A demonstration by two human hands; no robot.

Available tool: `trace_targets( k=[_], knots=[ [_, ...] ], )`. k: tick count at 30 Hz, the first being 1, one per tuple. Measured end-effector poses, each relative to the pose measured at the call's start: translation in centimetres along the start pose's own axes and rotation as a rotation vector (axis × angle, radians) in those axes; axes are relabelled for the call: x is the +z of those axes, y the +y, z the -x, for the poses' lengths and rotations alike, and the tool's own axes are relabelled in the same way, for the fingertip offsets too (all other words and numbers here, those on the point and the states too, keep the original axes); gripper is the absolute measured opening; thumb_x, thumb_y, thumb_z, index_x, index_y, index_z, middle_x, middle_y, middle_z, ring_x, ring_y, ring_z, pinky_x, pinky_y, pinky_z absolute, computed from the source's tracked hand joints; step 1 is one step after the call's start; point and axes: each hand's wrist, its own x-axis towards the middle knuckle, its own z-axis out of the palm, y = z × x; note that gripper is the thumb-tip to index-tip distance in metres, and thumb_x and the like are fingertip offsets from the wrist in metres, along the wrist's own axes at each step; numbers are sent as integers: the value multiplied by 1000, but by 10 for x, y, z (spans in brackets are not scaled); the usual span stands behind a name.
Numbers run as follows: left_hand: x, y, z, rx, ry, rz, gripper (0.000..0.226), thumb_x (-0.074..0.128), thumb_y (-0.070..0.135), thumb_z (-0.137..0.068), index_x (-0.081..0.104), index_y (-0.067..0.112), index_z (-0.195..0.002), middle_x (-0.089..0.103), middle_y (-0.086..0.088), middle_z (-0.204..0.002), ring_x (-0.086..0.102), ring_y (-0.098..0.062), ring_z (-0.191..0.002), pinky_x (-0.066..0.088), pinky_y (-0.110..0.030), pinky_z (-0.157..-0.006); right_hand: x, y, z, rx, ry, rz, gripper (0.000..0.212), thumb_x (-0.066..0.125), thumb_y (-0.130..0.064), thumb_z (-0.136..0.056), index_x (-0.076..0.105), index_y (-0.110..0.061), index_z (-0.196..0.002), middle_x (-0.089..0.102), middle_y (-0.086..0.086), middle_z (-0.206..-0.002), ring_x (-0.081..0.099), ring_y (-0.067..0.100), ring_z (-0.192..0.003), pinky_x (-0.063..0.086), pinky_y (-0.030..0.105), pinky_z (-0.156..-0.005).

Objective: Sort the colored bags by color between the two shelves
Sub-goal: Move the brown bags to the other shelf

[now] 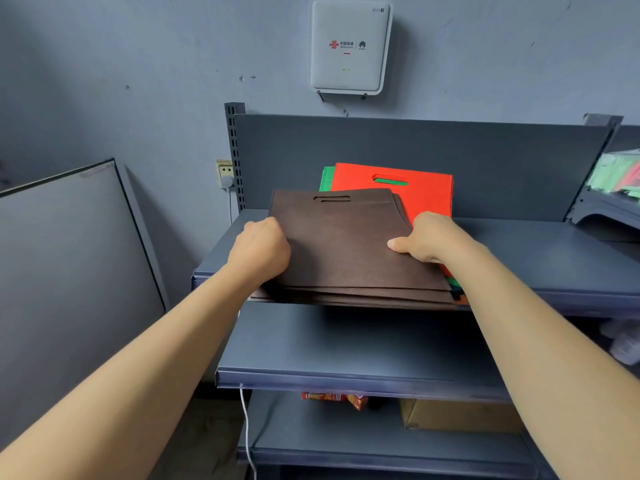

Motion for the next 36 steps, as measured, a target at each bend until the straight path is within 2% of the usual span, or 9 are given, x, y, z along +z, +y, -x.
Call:
trace_targets(
  k=[4,7,10,13,15,19,24,30,36],
  knots=[
    [-3,-6,2,22,-26,78,29,43,9,-92,52,3,-119,54,-19,-124,52,-35,-108,43,-36,-89,-4,-5,-4,129,24,-14,56,61,-44,-87,53,-1,-122,53,18,-125,54,34,-105,39,32,-74],
    [-9,-7,7,58,-28,129,18,49,8,-89,56,5,-105,58,-15,-107,51,-28,-94,42,-32,-80,-10,-4,-6,198,-9,-25,65,63,-45,-86,48,-2,-131,46,19,-137,48,34,-121,42,34,-87],
    [-14,-4,14,75,-65,177,13,52,12,-89,55,10,-101,55,-12,-101,48,-25,-90,41,-29,-78,-11,-2,-5,216,-72,-53,63,63,-44,-86,48,-1,-130,46,18,-138,46,35,-124,41,39,-99],
    [-15,-3,17,104,-81,194,29,53,11,-89,58,2,-116,60,-15,-117,55,-29,-106,43,-30,-89,-12,-1,0,184,-58,-84,54,64,-31,-88,49,3,-127,49,19,-134,50,36,-119,42,38,-96],
    [-15,-4,18,144,-58,193,17,52,6,-87,60,4,-102,60,-15,-106,54,-29,-100,42,-29,-85,-13,-1,6,167,-23,-104,50,65,-26,-88,49,4,-126,51,20,-130,52,36,-115,43,36,-91],
    [-18,-6,21,220,25,146,16,49,3,-88,58,6,-101,57,-18,-116,51,-29,-98,39,-30,-83,-9,-2,17,88,86,-150,48,64,-20,-89,45,1,-128,51,19,-128,51,34,-114,39,31,-82],
    [-27,-19,33,226,173,31,33,43,7,-95,46,2,-127,41,-15,-130,53,-41,-106,43,-44,-88,-6,-16,32,-135,150,-239,53,55,-9,-89,41,-12,-139,42,8,-143,42,26,-129,35,30,-101],
    [-39,-55,50,105,4,-41,40,32,5,-94,32,3,-134,27,-14,-140,50,-43,-108,39,-41,-91,5,-46,46,-285,114,-180,42,57,-5,-87,57,-12,-129,49,7,-139,44,24,-128,33,28,-103],
    [-66,-95,83,-40,115,-21,41,31,7,-96,27,7,-137,23,-11,-142,52,-41,-97,35,-36,-78,21,-90,55,-458,131,-225,45,55,-8,-90,53,-14,-134,45,6,-143,39,24,-133,28,28,-107]
  ],
)
